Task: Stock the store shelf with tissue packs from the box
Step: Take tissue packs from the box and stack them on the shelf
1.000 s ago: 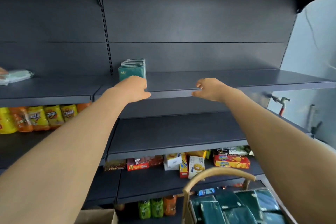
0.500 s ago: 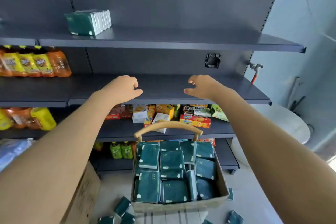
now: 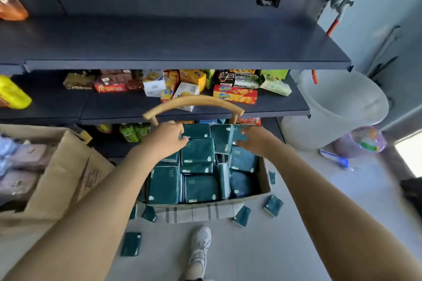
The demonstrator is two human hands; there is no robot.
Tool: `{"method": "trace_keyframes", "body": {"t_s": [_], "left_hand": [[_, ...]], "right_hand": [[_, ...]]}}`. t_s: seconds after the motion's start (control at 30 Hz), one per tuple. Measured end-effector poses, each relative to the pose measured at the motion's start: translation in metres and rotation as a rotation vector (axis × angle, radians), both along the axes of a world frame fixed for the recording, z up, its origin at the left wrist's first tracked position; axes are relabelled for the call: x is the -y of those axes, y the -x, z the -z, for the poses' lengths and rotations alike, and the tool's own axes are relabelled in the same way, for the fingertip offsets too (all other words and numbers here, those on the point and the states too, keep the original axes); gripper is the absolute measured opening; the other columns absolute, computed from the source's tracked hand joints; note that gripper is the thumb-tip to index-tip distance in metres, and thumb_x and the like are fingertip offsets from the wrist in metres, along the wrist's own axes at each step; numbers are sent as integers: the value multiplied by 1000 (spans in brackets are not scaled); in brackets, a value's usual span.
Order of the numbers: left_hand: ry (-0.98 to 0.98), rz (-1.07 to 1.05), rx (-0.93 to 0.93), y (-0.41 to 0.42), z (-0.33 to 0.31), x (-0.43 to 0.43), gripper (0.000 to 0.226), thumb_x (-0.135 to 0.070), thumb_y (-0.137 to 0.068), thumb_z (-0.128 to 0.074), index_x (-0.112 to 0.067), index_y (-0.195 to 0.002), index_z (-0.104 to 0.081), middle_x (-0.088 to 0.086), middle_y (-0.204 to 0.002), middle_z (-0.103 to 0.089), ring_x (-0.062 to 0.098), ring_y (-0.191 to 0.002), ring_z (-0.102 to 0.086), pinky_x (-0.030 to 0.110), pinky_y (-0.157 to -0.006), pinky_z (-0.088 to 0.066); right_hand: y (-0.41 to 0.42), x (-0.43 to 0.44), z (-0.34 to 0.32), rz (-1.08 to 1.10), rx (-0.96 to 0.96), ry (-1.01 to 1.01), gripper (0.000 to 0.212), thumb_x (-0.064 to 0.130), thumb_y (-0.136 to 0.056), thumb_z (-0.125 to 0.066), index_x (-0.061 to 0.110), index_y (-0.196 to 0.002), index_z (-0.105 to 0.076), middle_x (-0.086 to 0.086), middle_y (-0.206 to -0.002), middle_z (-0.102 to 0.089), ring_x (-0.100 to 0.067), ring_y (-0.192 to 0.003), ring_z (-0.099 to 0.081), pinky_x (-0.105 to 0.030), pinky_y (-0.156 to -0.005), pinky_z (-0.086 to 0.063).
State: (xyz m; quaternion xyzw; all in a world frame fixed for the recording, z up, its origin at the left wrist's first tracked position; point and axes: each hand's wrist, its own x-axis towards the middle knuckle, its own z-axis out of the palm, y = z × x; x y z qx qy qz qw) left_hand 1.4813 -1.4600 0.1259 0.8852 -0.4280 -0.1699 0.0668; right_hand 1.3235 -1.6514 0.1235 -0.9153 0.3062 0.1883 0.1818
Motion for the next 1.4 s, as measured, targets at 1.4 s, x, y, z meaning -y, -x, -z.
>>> {"method": "trace_keyframes", "body": {"t_s": [1.4], "left_hand": [[-278,167,-70,-43,154,72,58,-43,-76,-73,-14,-121,-51,6,-123,-48,23,-114,-45,33,-95,-36]], "right_hand": [[7,25,161,840,172,-621,36,28,-86,-66,10,-115,-54,-8,-104,-61,-25,-91,-61,-35,-81,-51]]}}
